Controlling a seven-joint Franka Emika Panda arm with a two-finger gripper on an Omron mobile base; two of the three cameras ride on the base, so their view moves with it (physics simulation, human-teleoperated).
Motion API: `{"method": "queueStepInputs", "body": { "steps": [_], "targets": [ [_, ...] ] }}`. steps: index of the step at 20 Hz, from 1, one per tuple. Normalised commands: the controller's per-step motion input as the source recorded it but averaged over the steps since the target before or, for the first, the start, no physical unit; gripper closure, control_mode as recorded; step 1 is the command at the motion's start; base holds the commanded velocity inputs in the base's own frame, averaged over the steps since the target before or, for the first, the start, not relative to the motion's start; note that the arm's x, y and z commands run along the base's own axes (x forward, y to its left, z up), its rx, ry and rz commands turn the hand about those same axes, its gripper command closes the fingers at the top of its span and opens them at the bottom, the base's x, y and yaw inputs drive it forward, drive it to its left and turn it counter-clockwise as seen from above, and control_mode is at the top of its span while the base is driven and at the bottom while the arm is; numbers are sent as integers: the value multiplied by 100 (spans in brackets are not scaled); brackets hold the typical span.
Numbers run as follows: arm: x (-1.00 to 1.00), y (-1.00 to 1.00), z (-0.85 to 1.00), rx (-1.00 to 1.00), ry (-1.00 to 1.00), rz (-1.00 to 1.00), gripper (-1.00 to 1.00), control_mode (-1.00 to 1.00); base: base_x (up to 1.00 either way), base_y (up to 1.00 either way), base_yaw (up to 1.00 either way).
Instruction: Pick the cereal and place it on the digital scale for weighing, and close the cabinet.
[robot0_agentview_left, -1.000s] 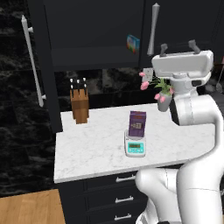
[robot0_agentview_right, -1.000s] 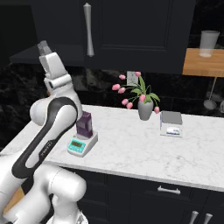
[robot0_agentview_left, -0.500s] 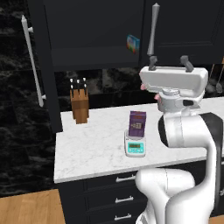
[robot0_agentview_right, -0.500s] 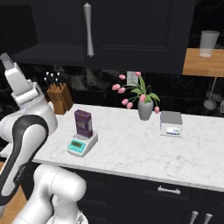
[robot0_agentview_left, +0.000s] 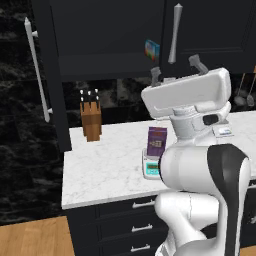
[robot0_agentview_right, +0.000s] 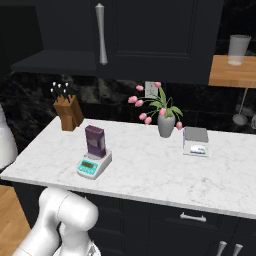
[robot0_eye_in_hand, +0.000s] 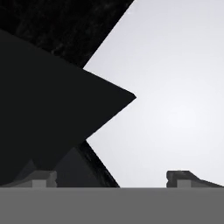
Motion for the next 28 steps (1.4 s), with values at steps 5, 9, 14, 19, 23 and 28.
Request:
{"method": "queueStepInputs", "body": {
  "steps": [5,9,14,19,23,28],
  "targets": [
    [-96,60,-4,0,9,0,-100,-100,0,0,0],
    [-66,80,-26,4,4,0,-100,-100,0,0,0],
    [-26,83,-19,10,0,-4,-100,-100,0,0,0],
    [-5,61,-16,15,0,-8,-100,-100,0,0,0],
    [-6,66,-28,15,0,-8,-100,-100,0,0,0],
    [-92,79,-6,13,-13,-8,-100,-100,0,0,0]
  ]
}}
